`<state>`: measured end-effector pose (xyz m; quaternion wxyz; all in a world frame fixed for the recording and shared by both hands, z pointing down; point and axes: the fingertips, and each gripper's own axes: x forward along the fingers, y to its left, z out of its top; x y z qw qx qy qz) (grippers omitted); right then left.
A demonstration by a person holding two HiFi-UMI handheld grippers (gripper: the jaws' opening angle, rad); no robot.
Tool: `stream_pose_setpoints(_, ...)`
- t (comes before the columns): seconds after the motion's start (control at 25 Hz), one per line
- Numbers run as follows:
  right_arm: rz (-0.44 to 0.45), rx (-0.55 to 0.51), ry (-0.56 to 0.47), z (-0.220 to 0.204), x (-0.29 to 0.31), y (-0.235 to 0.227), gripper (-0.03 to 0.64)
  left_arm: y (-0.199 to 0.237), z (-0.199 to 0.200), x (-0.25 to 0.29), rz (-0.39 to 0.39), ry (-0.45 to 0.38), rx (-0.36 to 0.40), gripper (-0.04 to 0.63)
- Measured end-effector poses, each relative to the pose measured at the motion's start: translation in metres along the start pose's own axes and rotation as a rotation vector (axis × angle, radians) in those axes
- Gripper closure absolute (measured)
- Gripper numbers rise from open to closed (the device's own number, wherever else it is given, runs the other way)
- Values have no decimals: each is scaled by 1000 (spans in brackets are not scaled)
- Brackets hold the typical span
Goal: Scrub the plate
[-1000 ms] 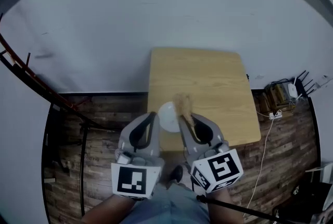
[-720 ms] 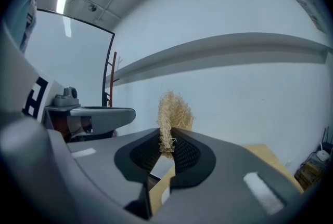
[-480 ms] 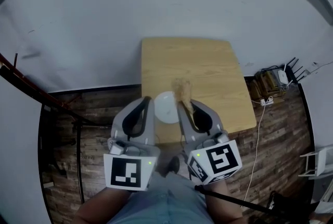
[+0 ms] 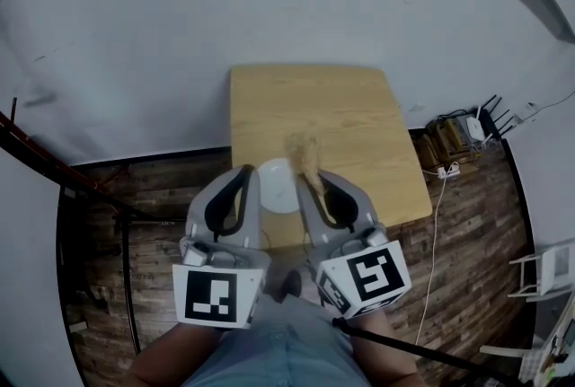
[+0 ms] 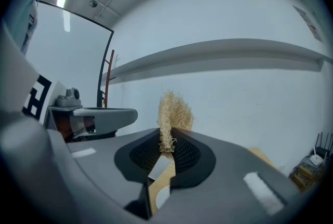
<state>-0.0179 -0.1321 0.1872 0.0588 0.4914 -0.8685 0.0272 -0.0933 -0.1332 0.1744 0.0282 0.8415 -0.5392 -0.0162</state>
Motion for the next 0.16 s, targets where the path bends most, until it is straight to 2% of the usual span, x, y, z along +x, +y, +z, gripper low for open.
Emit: stream_pose_setpoints(0.16, -2, -5, 3, -1, 3, -3, 571, 2, -3, 3, 3, 5, -11, 575)
